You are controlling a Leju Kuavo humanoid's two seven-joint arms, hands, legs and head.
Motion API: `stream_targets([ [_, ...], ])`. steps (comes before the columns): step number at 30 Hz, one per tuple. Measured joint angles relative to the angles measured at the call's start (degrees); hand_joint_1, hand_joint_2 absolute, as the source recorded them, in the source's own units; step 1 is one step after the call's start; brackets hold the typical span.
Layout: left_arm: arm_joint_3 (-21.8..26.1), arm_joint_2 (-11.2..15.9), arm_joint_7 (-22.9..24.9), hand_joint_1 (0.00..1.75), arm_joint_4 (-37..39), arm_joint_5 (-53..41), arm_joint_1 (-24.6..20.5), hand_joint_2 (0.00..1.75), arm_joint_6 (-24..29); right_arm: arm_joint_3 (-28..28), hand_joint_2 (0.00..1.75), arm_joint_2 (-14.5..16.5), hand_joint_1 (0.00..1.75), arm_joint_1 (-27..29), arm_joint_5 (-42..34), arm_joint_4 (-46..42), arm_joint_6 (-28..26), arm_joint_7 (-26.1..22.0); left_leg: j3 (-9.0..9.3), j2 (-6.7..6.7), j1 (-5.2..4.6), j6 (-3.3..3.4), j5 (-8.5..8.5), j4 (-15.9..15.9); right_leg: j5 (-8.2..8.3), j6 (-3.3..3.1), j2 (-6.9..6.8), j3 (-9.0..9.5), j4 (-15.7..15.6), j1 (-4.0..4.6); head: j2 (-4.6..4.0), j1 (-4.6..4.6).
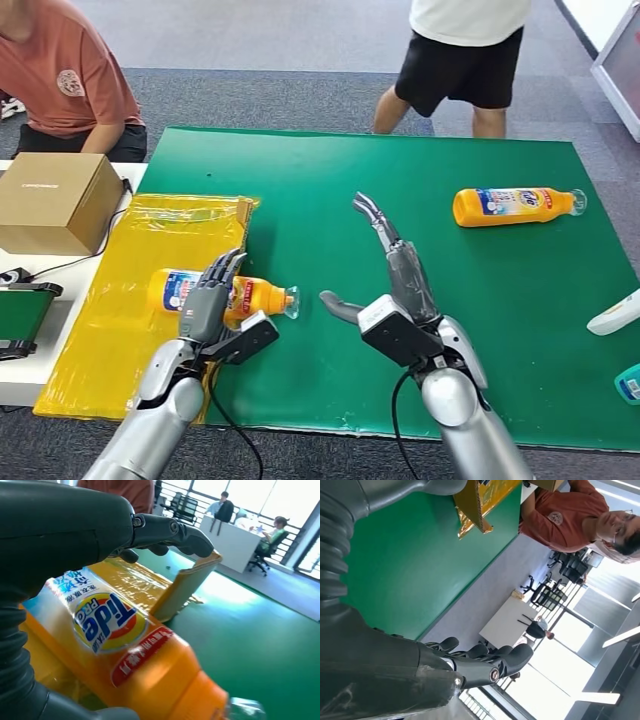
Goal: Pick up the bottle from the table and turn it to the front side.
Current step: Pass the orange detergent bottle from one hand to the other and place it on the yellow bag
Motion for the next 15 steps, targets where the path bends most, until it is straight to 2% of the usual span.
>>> stream_targets([
  [4, -2.3, 0.7, -1.1, 0.0, -5.3, 4.8, 1.7, 0.0, -3.9, 0.0, 1.75, 0.0, 0.0, 0.9, 0.0, -0.6, -0.3, -0.2, -0.01, 0.0, 0.0, 0.02, -0.02, 0.0, -0.01, 0.0, 0.0, -0.01, 0.0, 0.0, 0.0, 0.0],
  [9, -3.4, 1.8, -5.0, 0.0, -12.4, 16.6, 4.4, 0.0, -9.5, -0.2, 1.75, 0.0, 0.0, 1.8, 0.2, -1.5, -1.1, -0.3, -0.01, 0.0, 0.0, 0.01, -0.02, 0.0, -0.01, 0.0, 0.0, -0.03, 0.0, 0.0, 0.0, -0.01],
  [14, -2.1, 2.7, -12.9, 0.0, -23.0, 37.4, 9.9, 0.0, -17.1, -0.8, 1.75, 0.0, 0.0, 3.9, 0.3, -2.3, -2.6, -1.0, -0.02, 0.01, 0.0, 0.0, -0.07, 0.0, -0.07, -0.02, 0.01, -0.03, 0.0, 0.01, -0.01, 0.01],
  [15, -1.5, 2.8, -14.4, 0.0, -25.4, 41.9, 11.2, 0.44, -19.1, -1.0, 1.75, -0.1, 0.0, 4.5, 0.1, -2.5, -2.7, -1.3, -0.02, 0.01, 0.0, 0.0, -0.09, 0.0, -0.09, -0.02, 0.01, -0.03, 0.0, 0.01, -0.01, 0.0],
])
